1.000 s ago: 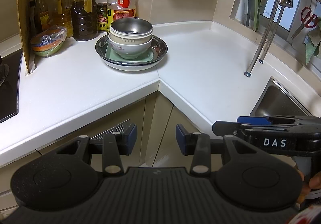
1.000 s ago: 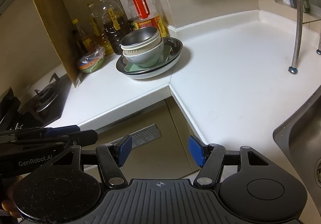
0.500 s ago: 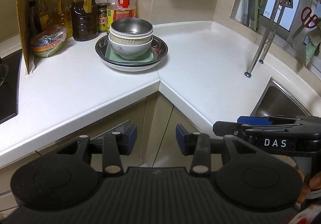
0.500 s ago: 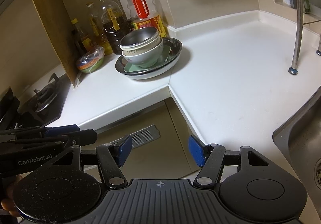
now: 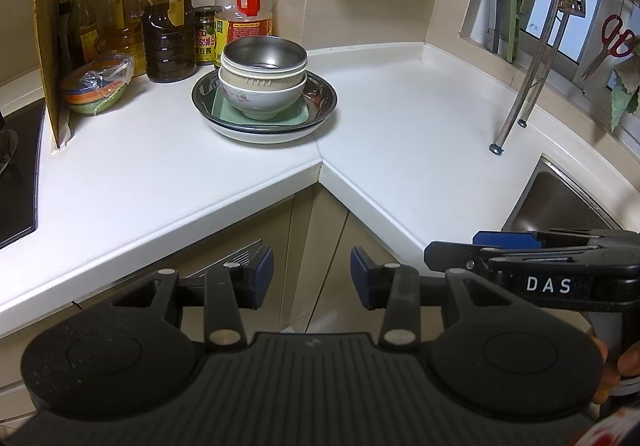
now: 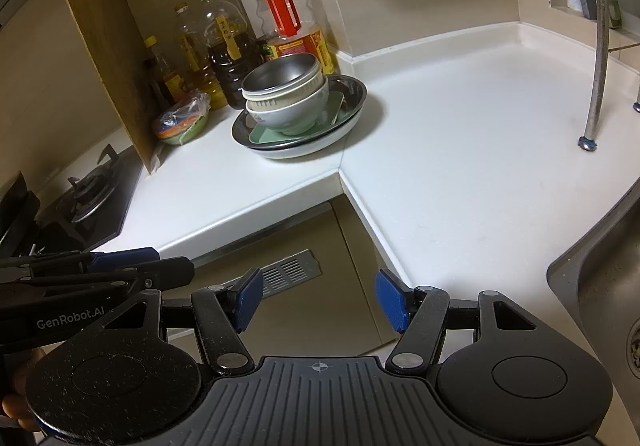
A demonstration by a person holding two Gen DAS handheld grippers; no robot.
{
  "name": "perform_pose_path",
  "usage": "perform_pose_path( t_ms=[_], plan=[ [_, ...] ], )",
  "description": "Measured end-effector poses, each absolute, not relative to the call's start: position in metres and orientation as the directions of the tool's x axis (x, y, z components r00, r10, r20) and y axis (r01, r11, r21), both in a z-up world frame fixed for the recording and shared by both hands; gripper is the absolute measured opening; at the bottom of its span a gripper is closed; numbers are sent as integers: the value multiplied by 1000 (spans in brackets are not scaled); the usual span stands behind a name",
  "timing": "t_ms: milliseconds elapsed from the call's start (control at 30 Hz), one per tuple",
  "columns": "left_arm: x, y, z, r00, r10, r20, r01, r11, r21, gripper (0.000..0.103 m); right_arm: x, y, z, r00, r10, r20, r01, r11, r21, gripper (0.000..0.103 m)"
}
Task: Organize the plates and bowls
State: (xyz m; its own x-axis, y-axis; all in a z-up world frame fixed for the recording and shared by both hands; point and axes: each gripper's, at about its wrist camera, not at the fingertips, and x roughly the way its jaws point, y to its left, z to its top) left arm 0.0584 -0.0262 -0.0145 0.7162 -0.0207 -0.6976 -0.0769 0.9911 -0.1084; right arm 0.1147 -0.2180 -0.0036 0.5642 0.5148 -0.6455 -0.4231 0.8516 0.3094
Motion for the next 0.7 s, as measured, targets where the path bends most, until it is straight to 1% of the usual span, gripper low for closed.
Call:
perform_pose_path(
  t_ms=[700],
  plan=[
    [61,-26,-15,715,-20,-699,-78,991,-108,39,115,-219,-4,564,516,-646,-425,851,309,63]
  ],
)
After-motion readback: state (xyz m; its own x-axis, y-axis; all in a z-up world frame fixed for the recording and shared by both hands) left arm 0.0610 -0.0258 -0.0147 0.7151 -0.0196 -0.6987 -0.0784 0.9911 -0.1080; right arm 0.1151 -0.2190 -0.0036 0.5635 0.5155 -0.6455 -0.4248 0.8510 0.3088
